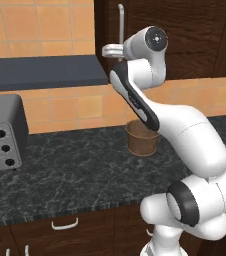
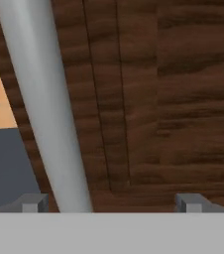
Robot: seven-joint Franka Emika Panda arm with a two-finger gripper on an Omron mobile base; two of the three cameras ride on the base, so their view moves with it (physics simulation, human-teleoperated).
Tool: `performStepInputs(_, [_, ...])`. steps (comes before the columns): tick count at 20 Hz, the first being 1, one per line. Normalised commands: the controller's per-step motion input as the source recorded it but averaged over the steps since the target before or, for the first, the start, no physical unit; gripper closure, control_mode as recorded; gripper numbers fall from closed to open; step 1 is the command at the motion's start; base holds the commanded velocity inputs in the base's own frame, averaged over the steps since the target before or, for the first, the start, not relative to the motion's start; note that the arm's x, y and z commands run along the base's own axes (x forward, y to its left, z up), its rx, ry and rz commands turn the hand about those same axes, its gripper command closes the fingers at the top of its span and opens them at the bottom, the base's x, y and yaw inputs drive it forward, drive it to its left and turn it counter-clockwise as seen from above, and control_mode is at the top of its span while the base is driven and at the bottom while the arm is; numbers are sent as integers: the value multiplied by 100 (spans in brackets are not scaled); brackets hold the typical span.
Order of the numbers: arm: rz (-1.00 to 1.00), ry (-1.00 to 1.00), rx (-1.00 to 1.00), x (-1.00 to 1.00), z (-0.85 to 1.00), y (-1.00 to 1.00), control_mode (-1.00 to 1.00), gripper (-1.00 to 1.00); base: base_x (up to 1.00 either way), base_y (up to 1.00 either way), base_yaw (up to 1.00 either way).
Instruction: Open the cabinet, pick up the bread from the cabinet and place it in the basket. Then move the basket to the dining counter.
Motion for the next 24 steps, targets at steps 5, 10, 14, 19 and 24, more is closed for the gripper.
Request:
performStepInputs(5, [0,0,0,48,-6,0,-100,-100,0,0,0])
performStepInputs(10, [0,0,0,26,-7,-2,-100,100,0,0,0])
performStepInputs(14, [0,-1,0,-1,-1,-22,-100,100,0,0,0])
performStepInputs(19, [-2,4,-4,-50,0,-29,-100,100,0,0,0])
performStepInputs(24, [-2,9,-4,-99,0,-36,-100,100,0,0,0])
